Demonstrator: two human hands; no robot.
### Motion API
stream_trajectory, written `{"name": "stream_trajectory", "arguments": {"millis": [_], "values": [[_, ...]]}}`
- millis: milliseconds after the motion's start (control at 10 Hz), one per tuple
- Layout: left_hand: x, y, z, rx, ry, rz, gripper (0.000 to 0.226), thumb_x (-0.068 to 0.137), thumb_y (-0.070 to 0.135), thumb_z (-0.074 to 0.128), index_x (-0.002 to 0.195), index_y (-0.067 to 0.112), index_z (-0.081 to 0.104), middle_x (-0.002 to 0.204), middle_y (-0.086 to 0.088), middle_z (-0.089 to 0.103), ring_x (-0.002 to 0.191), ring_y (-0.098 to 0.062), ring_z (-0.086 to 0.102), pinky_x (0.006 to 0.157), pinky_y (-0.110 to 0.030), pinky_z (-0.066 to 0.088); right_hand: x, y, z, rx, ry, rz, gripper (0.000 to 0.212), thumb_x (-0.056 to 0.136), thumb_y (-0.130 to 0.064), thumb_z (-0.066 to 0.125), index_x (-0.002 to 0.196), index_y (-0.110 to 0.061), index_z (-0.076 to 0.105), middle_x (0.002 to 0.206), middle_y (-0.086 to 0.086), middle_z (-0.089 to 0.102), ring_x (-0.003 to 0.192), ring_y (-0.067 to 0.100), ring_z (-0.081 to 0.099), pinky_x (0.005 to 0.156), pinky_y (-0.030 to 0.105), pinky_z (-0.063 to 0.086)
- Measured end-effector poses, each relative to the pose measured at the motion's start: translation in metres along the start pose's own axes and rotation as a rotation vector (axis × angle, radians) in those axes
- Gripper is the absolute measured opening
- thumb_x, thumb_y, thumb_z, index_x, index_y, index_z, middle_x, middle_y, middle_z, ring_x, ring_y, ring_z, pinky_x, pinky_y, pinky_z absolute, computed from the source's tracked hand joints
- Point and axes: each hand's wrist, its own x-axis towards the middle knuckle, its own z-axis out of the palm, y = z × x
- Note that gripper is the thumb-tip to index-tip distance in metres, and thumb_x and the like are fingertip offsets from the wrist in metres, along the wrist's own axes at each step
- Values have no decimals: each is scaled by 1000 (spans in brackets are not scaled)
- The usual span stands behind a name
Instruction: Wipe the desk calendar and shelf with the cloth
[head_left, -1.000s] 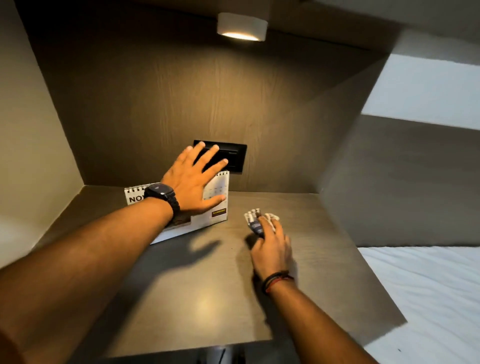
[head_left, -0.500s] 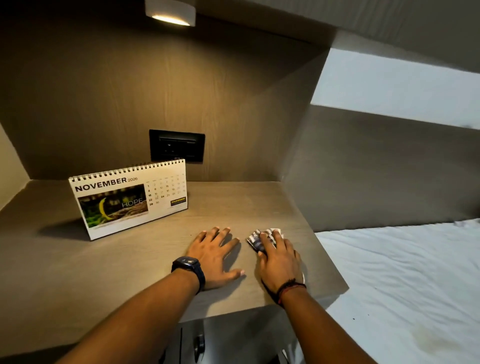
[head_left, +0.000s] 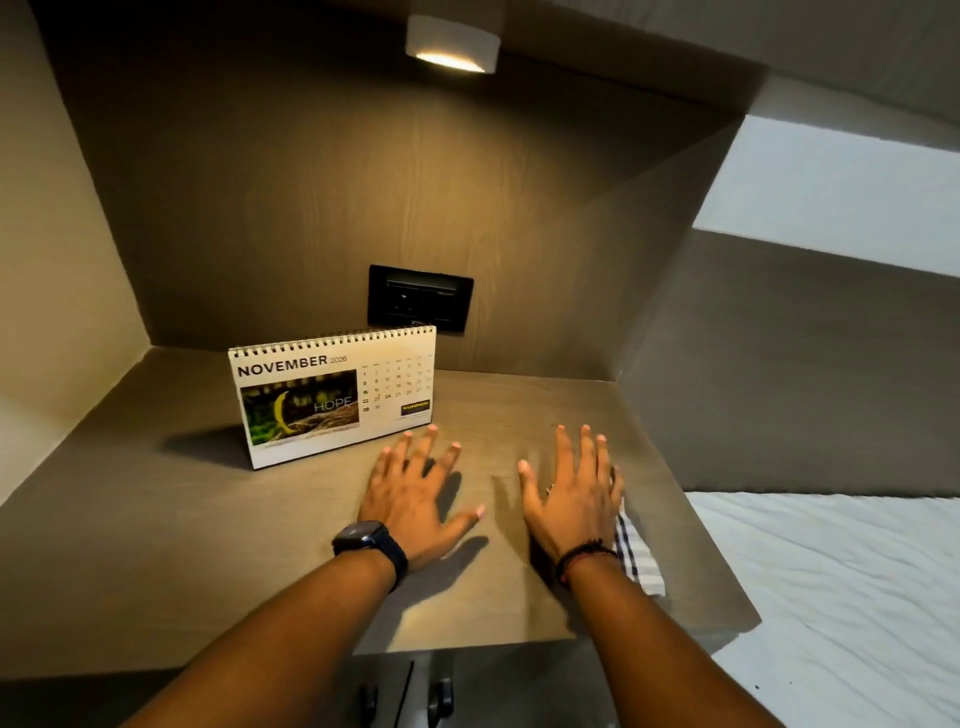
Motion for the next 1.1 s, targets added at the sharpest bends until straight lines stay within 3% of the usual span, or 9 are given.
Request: {"name": "stream_trajectory", "arguments": {"millis": [200,300,400,500,600,700,900,1000,1100], "values": [[7,-72,-55,-166,442,-364,93,72,70,44,148,22,21,159,-13,8,142,-35,7,112,-58,13,42,-110,9,660,-78,62,68,86,-47,54,141,-19,27,150,13,34,136,31,34,111,45,33],[1,-97,-73,-210,642,-472,95,72,62,51,149,16,16,158,-15,9,140,-37,11,111,-56,11,55,-151,13,803,-151,103,74,83,-53,55,143,-23,23,152,10,33,137,30,35,110,47,34],[2,-112,-80,-378,629,-635,93,80,62,50,150,18,6,158,-16,11,140,-37,16,111,-53,17,66,-177,15,921,-177,160,81,77,-62,53,142,-26,22,144,11,44,125,31,48,105,51,41],[11,-113,-83,-758,500,-668,84,86,51,56,149,21,10,151,-16,25,132,-36,34,102,-41,33,75,-188,19,1031,-198,227,65,79,-64,50,128,-25,37,119,9,61,102,25,60,85,42,49],[19,-113,-86,-828,495,-689,74,86,54,53,144,19,22,143,-12,38,121,-34,47,86,-34,39,74,-192,23,1010,-183,253,53,79,-66,47,118,-30,41,113,6,63,99,25,60,85,43,49],[32,-120,-89,-890,470,-746,74,85,60,51,140,16,26,139,-12,41,116,-35,50,82,-37,42,64,-197,29,958,-100,276,59,76,-67,46,123,-32,37,121,7,57,106,29,57,95,53,47],[55,-143,-99,-967,505,-762,60,85,57,54,120,12,38,126,-14,51,92,-25,50,71,-37,38,39,-218,40,913,-20,327,70,84,-55,48,141,-26,18,141,13,38,127,37,40,105,54,38],[54,-149,-98,-953,464,-742,63,84,59,54,122,12,38,127,-13,50,99,-29,53,72,-39,39,37,-217,40,854,-38,280,71,85,-56,45,142,-27,15,141,15,40,124,35,44,103,54,41],[50,-152,-96,-804,505,-725,90,74,74,50,139,14,29,147,-13,32,130,-37,36,98,-52,38,38,-207,39,741,52,251,77,86,-58,40,146,-25,3,155,16,20,141,36,24,115,54,25]]}}
